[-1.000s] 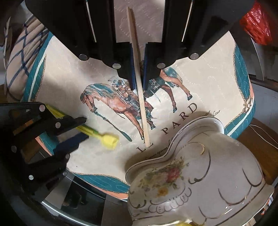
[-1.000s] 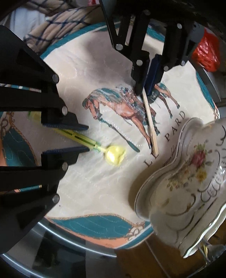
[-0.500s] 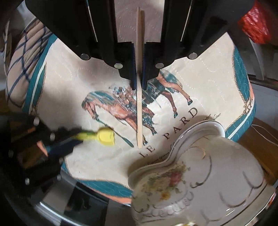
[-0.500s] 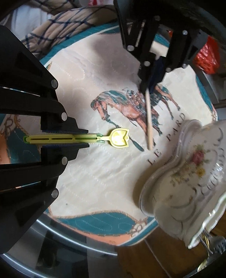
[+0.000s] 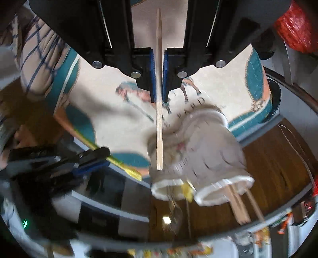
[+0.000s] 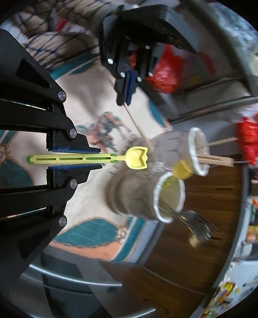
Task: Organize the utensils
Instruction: 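Lift the chopstick above the tall holder while the right tool lifts the yellow spoon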
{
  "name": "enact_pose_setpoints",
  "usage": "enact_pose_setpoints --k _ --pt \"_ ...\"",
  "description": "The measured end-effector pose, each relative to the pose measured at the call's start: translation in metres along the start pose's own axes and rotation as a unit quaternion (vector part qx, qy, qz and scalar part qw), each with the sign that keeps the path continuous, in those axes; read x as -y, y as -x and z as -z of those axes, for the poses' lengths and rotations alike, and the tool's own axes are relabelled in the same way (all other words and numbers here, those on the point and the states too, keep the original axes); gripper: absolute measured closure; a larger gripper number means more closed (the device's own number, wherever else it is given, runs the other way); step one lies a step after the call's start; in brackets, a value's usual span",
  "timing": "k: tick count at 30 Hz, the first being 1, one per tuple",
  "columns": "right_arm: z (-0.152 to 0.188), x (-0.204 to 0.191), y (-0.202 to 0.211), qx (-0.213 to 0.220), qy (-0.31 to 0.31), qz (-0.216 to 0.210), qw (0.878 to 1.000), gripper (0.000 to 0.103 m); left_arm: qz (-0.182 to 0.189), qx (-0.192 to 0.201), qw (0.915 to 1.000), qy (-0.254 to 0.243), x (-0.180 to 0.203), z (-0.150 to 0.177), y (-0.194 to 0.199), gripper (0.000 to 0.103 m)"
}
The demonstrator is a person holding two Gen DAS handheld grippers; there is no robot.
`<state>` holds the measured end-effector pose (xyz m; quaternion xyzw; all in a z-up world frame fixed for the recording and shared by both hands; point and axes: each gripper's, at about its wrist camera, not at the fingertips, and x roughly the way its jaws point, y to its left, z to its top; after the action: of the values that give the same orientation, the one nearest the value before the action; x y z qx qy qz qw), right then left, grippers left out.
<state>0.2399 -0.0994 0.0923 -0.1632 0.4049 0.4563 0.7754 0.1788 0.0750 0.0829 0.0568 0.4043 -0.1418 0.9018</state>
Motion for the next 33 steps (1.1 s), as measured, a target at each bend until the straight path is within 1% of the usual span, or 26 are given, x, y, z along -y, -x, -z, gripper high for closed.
enact_pose_setpoints --k 2,4,5,7,11,14,19,25,28,30,33 --pt "-0.001 0.01 0.008 0.028 -0.014 -0.009 0.999 0.093 0.006 0.031 0.9994 0.014 -0.005 -0.001 0.014 0.097" --pt "-0.003 0.012 0.012 0.057 -0.028 -0.011 0.998 0.093 0.002 0.062 0.9975 0.033 -0.011 -0.003 0.025 0.097" --pt "-0.006 0.013 0.015 0.074 -0.037 -0.015 0.996 0.093 0.001 0.073 0.9966 0.04 -0.006 -0.006 0.025 0.097" --pt "-0.008 0.013 0.018 0.099 -0.048 -0.018 0.994 0.093 -0.003 0.099 0.9936 0.055 -0.012 -0.011 0.032 0.097" --pt "-0.016 0.014 0.02 0.135 -0.057 -0.017 0.989 0.093 -0.014 0.133 0.9886 0.069 -0.013 -0.027 0.037 0.097" --pt "-0.021 0.013 0.02 0.154 -0.059 -0.018 0.986 0.093 -0.019 0.143 0.9871 0.07 -0.014 -0.033 0.036 0.097" --pt "-0.027 0.013 0.018 0.176 -0.063 -0.018 0.982 0.093 -0.011 0.151 0.985 0.084 -0.024 -0.039 0.029 0.097" --pt "-0.033 0.023 0.02 0.206 -0.078 -0.017 0.975 0.093 -0.021 0.168 0.9809 0.097 -0.033 -0.044 0.024 0.097" --pt "-0.039 0.029 0.02 0.222 -0.085 -0.014 0.971 0.093 -0.021 0.187 0.9767 0.104 -0.038 -0.05 0.027 0.097" --pt "-0.045 0.033 0.022 0.239 -0.093 -0.016 0.966 0.093 -0.027 0.2 0.9737 0.107 -0.041 -0.055 0.03 0.097" --pt "-0.052 0.037 0.027 0.266 -0.097 -0.018 0.959 0.093 -0.032 0.23 0.9669 0.105 -0.045 -0.066 0.039 0.097"
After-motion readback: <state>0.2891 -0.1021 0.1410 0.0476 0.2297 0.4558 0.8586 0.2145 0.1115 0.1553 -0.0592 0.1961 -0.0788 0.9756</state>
